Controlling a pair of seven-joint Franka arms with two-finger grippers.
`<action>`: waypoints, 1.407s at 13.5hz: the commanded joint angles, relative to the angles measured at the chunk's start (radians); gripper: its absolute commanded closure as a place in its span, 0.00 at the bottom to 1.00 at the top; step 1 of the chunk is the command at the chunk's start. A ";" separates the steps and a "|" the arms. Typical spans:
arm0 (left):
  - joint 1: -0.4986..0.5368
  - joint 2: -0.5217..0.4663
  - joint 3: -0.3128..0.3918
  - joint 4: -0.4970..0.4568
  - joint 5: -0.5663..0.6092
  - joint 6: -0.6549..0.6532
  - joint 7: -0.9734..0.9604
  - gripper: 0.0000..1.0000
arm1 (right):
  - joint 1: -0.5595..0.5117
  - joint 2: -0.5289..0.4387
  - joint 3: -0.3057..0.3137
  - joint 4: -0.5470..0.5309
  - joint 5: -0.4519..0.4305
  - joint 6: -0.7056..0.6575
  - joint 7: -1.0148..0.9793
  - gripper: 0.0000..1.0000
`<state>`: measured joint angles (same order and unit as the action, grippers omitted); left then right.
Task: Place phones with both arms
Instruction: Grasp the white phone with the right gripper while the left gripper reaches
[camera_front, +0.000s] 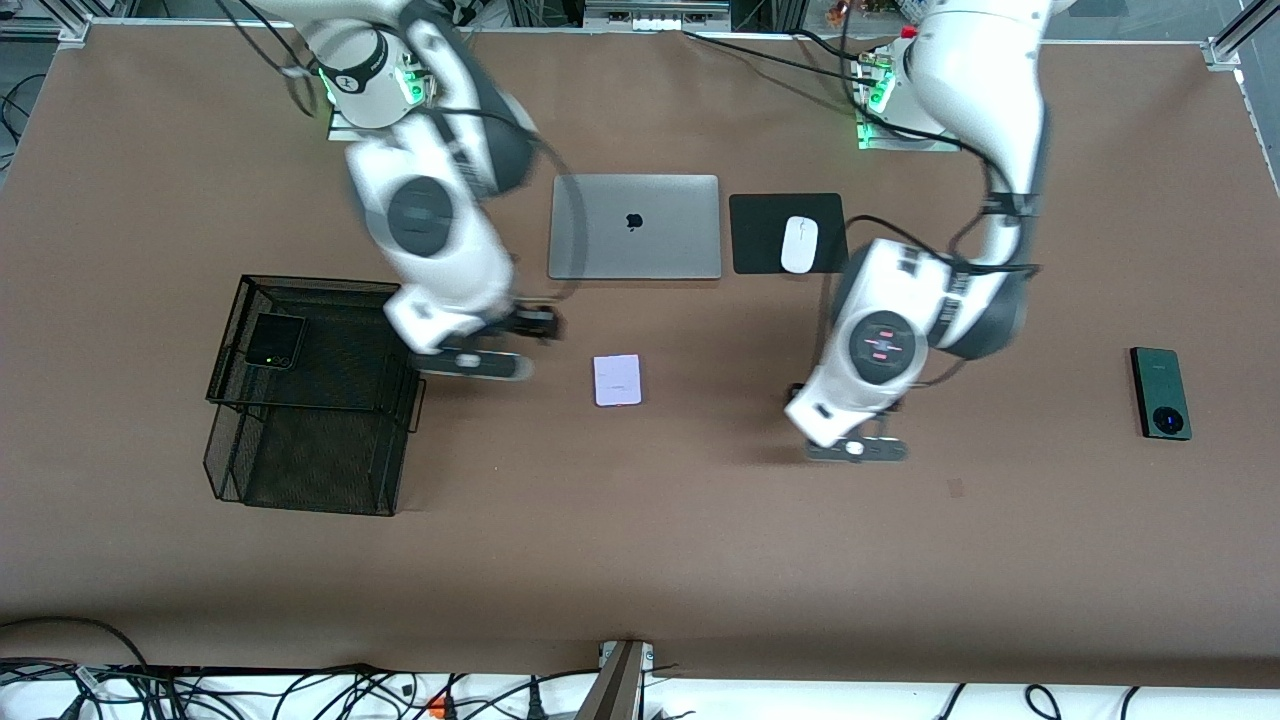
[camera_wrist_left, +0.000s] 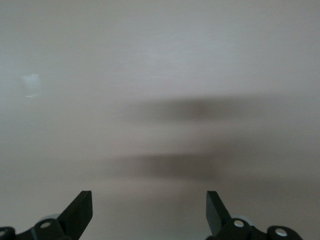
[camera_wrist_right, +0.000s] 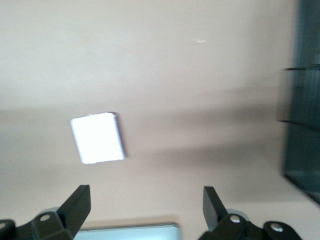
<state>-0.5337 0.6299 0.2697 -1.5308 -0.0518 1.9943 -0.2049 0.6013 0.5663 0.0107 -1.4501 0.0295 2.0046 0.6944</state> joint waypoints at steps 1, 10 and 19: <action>0.113 -0.093 -0.020 -0.109 0.064 0.009 0.196 0.00 | 0.046 0.190 -0.012 0.184 -0.002 0.052 0.024 0.01; 0.501 -0.107 -0.024 -0.123 0.098 0.058 0.489 0.00 | 0.114 0.339 -0.014 0.171 -0.117 0.216 0.017 0.01; 0.848 -0.020 -0.093 -0.118 -0.003 0.296 0.836 0.00 | 0.137 0.377 -0.015 0.148 -0.178 0.290 0.017 0.01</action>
<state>0.2488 0.5917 0.2311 -1.6503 0.0080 2.2560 0.5542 0.7285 0.9313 0.0057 -1.3061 -0.1249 2.2832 0.7087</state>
